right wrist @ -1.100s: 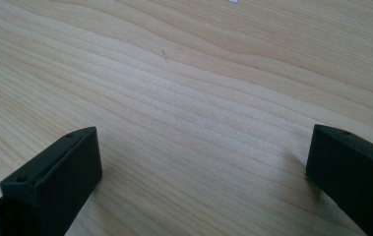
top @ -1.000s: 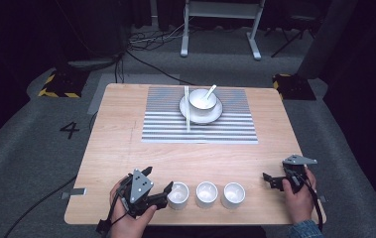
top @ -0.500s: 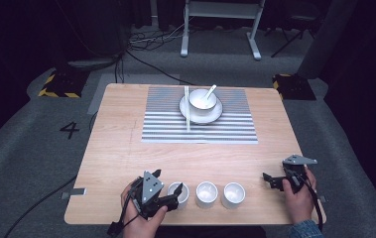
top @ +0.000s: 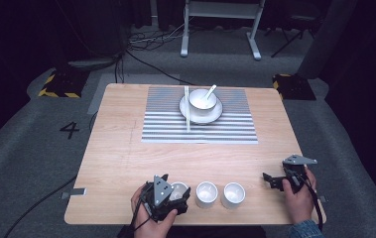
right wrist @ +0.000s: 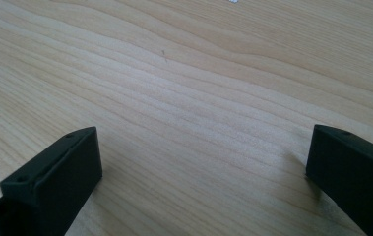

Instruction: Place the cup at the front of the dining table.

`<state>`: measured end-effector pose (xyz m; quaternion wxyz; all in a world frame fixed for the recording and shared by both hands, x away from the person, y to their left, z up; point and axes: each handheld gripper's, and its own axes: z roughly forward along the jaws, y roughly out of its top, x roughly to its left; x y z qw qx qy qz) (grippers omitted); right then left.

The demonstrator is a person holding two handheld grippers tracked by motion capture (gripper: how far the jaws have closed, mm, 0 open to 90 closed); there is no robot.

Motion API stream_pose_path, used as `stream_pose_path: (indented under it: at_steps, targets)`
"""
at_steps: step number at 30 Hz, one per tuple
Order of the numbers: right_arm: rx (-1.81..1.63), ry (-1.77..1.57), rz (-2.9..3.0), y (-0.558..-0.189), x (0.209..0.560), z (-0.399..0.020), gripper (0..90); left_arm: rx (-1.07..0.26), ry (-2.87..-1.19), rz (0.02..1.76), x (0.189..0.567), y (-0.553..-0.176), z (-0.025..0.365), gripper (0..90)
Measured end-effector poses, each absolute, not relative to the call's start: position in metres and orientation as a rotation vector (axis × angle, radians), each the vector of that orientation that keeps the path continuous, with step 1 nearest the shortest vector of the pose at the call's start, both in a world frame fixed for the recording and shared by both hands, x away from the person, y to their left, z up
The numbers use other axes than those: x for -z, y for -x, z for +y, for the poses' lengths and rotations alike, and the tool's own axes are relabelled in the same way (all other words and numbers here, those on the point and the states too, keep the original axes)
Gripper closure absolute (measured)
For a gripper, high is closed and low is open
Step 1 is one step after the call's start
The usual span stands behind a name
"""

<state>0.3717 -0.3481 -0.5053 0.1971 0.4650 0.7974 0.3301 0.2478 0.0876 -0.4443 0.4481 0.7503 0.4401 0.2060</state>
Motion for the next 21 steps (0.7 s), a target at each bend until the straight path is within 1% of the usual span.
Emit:
stream_pose_path:
  at_steps: [6,16,21]
  targets:
    - [-0.924,-1.302,2.233,-0.372,0.505,-0.348,0.5,-0.484,-1.886,1.085,0.456,-0.249,0.079,19.6]
    - [-0.924,-1.302,2.233,-0.372,0.505,-0.348,0.5,-0.491,-1.929,1.106,0.473,-0.252,0.078,18.9]
    - [-0.924,-1.302,2.233,-0.372,0.505,-0.348,0.4,-0.47,-1.939,1.144,0.48,-0.252,0.078,20.5]
